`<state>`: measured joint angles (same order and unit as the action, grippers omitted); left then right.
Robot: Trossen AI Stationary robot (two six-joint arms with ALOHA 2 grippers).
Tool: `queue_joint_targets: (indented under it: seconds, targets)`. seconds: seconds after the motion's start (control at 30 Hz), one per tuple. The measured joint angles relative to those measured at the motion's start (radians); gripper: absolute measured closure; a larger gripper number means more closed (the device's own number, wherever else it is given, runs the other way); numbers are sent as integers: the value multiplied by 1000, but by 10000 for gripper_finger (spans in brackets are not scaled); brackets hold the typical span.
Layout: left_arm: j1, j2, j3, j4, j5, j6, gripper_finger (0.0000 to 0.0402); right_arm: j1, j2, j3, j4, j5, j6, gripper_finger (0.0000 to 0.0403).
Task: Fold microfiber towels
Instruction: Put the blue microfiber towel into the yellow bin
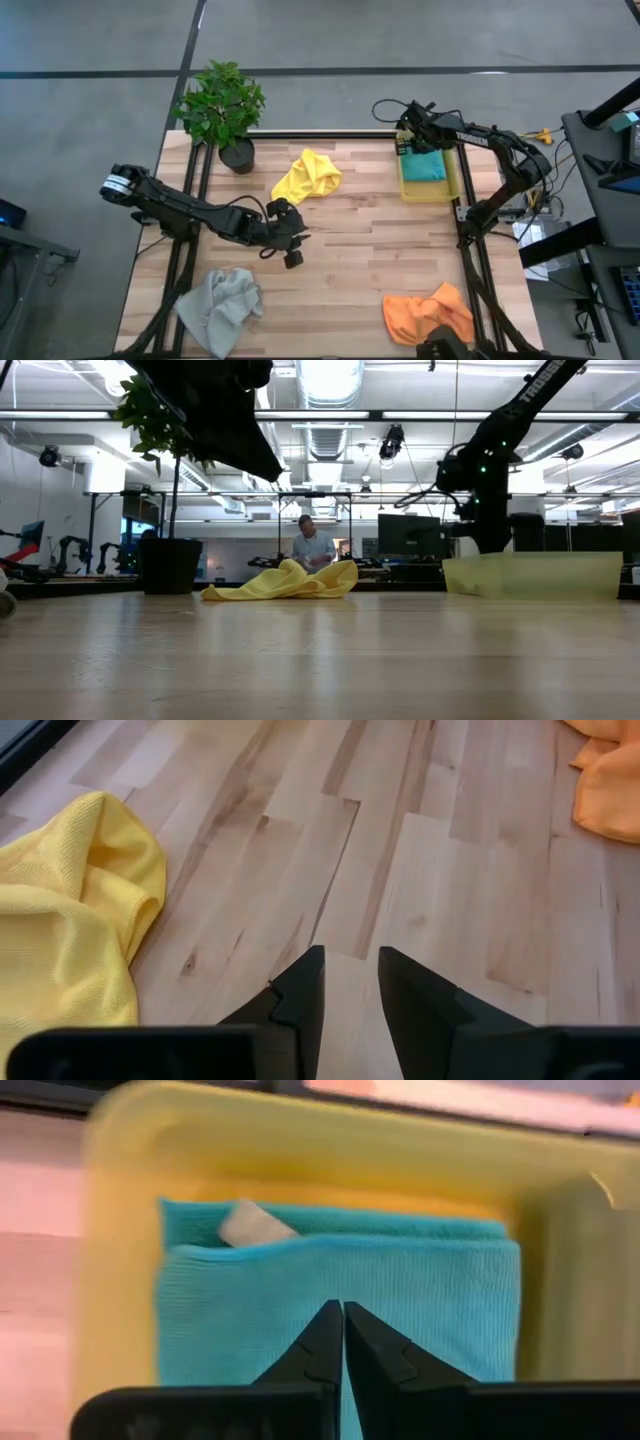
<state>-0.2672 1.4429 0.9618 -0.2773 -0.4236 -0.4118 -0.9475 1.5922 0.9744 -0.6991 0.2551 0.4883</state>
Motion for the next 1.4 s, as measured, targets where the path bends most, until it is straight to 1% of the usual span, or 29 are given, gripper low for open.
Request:
queue_joint_targets:
  seconds: [0.1, 0.2, 0.4, 0.67, 0.77, 0.83, 1.03, 1.3, 1.4]
  targets:
    - [0, 0, -1, 7, -2, 0, 318, -34, 23, -5, -15, -71, 8, 394]
    - [0, 0, -1, 7, -2, 0, 318, -51, 46, -5, -31, -79, 9, 394]
    - [0, 0, -1, 8, -2, -1, 318, -55, 86, 19, -58, -69, 14, 394]
    - [-1, 0, 1, 11, -1, -2, 318, -55, 145, 62, -86, -29, 33, 394]
    - [-1, 0, 1, 18, -1, -3, 318, -55, 179, 95, -119, -31, 8, 394]
    - [-1, 0, 3, 28, -1, -3, 318, -54, 204, 119, -145, -52, -14, 394]
    - [-2, -1, 9, 38, 0, -4, 318, -55, 257, 187, -175, -46, -52, 394]
    - [-2, -6, 9, 37, 22, -79, 318, -66, 275, 244, -180, -20, -46, 394]
    - [-2, -6, 9, 37, 29, -81, 318, -60, 262, 248, -226, -47, -33, 394]
